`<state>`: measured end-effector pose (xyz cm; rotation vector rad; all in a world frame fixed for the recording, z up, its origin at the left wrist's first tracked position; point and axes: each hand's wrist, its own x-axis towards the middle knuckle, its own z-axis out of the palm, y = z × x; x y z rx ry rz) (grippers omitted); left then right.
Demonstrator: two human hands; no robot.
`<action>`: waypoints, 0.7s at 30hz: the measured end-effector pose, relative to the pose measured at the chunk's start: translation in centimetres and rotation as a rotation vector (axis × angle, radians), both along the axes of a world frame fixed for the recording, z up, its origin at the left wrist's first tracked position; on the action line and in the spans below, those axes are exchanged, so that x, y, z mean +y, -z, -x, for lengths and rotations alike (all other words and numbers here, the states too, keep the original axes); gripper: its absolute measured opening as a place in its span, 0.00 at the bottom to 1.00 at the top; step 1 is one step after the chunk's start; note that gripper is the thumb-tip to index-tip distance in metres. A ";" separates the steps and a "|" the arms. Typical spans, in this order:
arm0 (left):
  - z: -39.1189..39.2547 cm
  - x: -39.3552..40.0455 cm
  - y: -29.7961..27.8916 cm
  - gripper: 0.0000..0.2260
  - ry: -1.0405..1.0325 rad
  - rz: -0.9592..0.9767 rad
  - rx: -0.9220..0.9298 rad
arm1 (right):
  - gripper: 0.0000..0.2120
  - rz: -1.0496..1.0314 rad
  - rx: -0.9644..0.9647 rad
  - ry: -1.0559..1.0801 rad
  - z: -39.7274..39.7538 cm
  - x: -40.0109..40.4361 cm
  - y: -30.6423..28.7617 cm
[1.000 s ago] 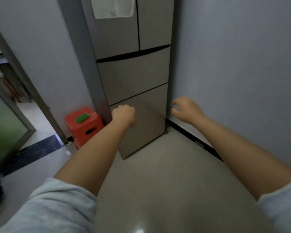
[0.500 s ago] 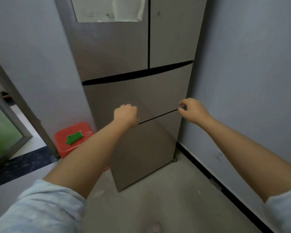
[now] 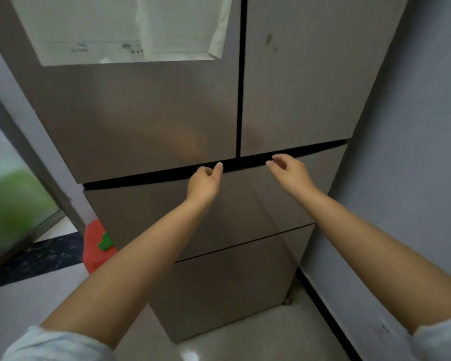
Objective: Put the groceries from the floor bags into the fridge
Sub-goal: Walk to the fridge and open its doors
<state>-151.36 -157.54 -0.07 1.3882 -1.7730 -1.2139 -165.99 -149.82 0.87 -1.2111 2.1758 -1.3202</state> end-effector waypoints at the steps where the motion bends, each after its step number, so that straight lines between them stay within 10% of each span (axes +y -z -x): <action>1: 0.9 -0.4 0.0 0.16 -0.067 -0.132 0.147 | 0.22 0.036 -0.218 -0.010 0.7 -1.3 0.0; 7: 4.5 -1.6 0.3 0.26 -0.373 -0.484 0.711 | 0.24 0.205 -1.197 -0.111 4.1 -6.0 0.5; 12: 6.4 -1.7 -0.6 0.06 -0.473 -0.425 1.014 | 0.18 0.328 -1.397 -0.174 4.3 -7.4 1.0; 21: 7.1 -0.2 -1.4 0.18 -0.458 -0.334 1.054 | 0.18 0.351 -1.332 -0.120 3.4 -6.9 0.8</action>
